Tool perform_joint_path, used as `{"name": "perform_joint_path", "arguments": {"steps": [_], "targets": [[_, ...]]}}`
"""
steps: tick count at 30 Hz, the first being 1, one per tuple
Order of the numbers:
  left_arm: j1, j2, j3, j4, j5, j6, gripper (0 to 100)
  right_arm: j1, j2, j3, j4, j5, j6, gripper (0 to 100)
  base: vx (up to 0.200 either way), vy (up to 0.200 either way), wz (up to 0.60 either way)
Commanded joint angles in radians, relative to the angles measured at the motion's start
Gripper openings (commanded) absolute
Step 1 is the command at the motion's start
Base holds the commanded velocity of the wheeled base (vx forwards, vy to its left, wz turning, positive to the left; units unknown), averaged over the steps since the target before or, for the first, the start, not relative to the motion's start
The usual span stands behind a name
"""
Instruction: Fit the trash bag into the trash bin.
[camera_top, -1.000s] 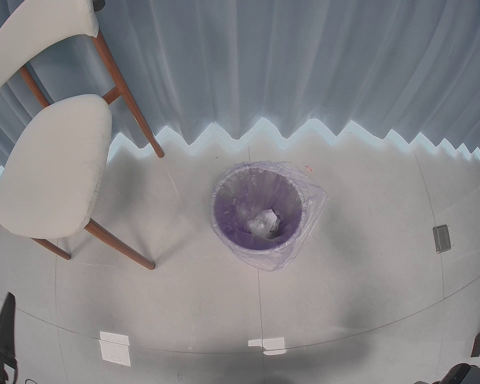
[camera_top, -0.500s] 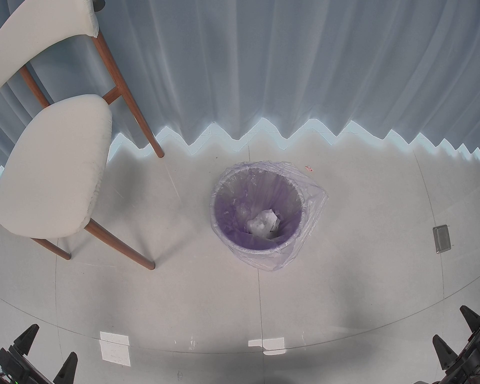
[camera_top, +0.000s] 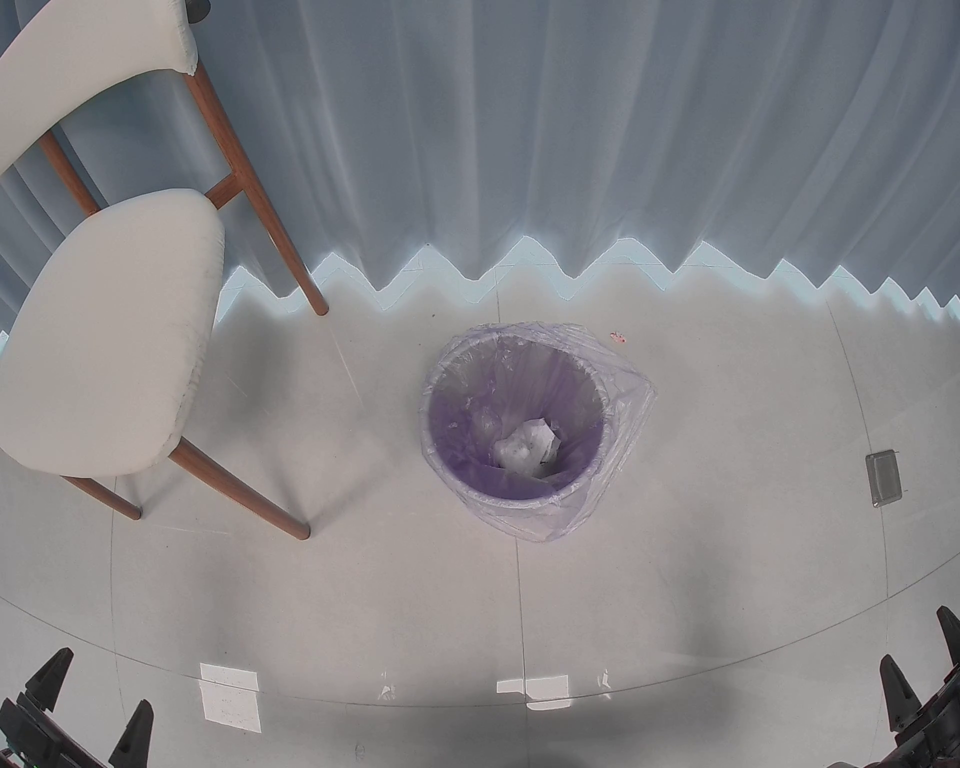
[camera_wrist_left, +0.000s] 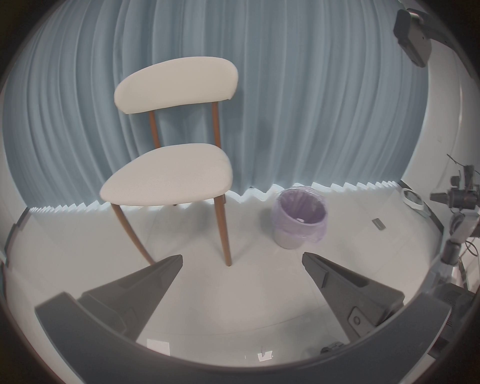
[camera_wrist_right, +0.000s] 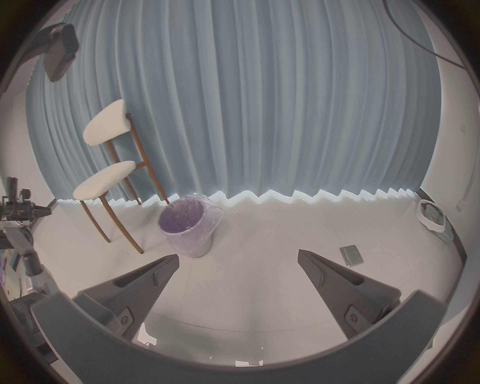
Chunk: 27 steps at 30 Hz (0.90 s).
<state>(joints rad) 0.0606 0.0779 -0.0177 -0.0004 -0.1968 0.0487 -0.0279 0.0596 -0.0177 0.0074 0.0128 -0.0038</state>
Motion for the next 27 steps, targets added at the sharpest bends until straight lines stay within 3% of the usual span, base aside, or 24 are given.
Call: {"name": "perform_joint_path", "arguments": {"steps": [1, 5, 10, 14, 16, 19, 20, 21, 23, 24, 25, 27], "targets": [[0.011, 0.016, 0.018, -0.004, -0.193, 0.062, 100, 0.032, -0.058, 0.016, -0.003, 0.023, -0.004, 100, 0.0, 0.0, 0.0], [0.011, 0.016, 0.018, -0.001, -0.219, 0.069, 100, 0.031, -0.06, 0.016, -0.004, 0.018, 0.004, 100, 0.0, 0.0, 0.0], [0.011, 0.016, 0.018, -0.001, -0.24, -0.006, 100, 0.031, -0.06, 0.016, -0.003, 0.018, 0.007, 100, 0.0, 0.0, 0.0], [-0.045, -0.001, 0.016, 0.002, -0.383, -0.018, 100, 0.031, -0.06, 0.016, -0.003, 0.018, 0.005, 100, 0.0, 0.0, 0.0], [-0.09, -0.026, 0.016, 0.002, -0.385, -0.003, 100, 0.031, -0.06, 0.016, -0.004, 0.018, 0.007, 100, 0.0, 0.0, 0.0], [-0.062, -0.064, 0.018, 0.003, -0.385, 0.019, 100, 0.031, -0.06, 0.016, -0.004, 0.016, 0.01, 100, 0.0, 0.0, 0.0], [-0.061, -0.078, 0.018, -0.001, -0.349, 0.03, 100, 0.031, -0.06, 0.016, -0.004, 0.016, 0.01, 100, 0.0, 0.0, 0.0], [-0.061, -0.078, 0.018, -0.003, -0.256, 0.03, 100, 0.031, -0.06, 0.016, -0.004, 0.016, 0.01, 100, 0.0, 0.0, 0.0], [-0.061, -0.078, 0.018, 0.01, 0.094, 0.006, 100, 0.031, -0.06, 0.016, -0.003, 0.006, 0.01, 100, 0.0, 0.0, 0.0], [-0.061, -0.078, 0.018, 0.01, 0.094, 0.006, 100, 0.031, -0.06, 0.016, -0.003, 0.006, 0.01, 100, 0.0, 0.0, 0.0], [-0.061, -0.078, 0.018, 0.022, 0.189, -0.063, 100, 0.029, -0.06, 0.016, -0.003, -0.004, 0.01, 100, 0.0, 0.0, 0.0], [-0.061, -0.078, 0.018, 0.034, 0.112, -0.032, 100, 0.029, -0.06, 0.016, -0.003, -0.004, 0.008, 100, 0.0, 0.0, 0.0]]}}
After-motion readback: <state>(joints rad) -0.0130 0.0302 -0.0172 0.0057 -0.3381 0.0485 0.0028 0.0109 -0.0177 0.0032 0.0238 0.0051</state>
